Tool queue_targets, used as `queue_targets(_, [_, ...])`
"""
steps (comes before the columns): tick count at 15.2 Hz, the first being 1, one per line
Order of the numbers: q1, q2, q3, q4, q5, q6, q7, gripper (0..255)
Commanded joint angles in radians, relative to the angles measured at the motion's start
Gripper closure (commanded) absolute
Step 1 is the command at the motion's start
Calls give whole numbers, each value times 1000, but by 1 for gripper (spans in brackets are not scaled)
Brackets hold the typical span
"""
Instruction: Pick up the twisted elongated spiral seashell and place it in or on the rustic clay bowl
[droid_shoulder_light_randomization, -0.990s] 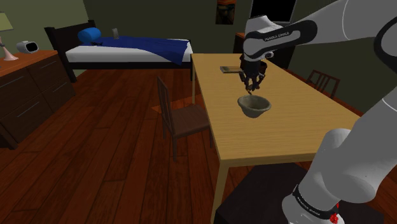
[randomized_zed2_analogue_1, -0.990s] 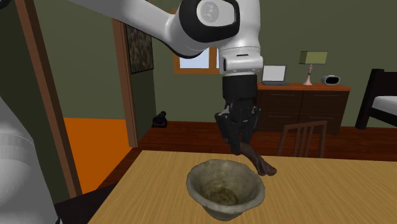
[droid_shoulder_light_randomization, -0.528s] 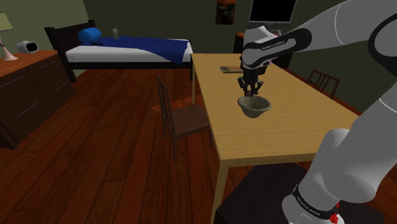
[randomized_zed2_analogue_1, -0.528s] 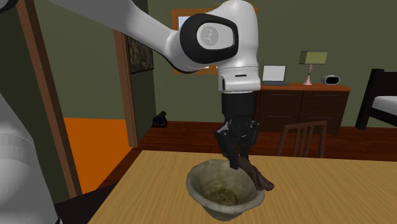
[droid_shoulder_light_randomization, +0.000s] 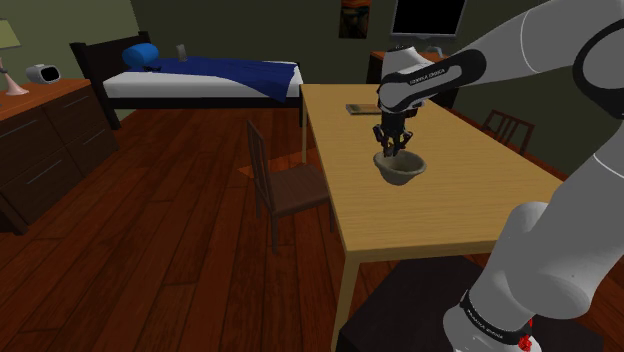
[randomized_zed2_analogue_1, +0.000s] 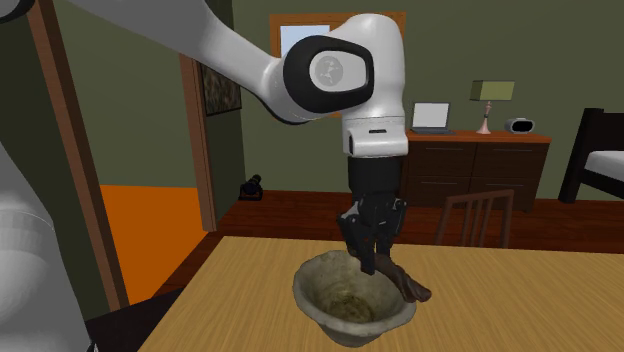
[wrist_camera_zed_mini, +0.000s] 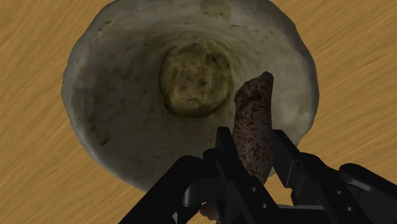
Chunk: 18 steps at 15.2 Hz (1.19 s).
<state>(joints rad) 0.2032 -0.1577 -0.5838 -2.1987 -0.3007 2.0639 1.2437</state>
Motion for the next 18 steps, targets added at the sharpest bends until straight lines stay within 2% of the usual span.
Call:
queue_targets(1, [0,0,0,0,0,0,0,255])
queue_targets(2, [0,0,0,0,0,0,0,0])
queue_targets(7, [0,0,0,0,0,0,0,0])
queue_targets(11, [11,-42,27,88,-2,-131,7,0])
queue_targets(18, [11,-42,27,88,-2,-131,7,0])
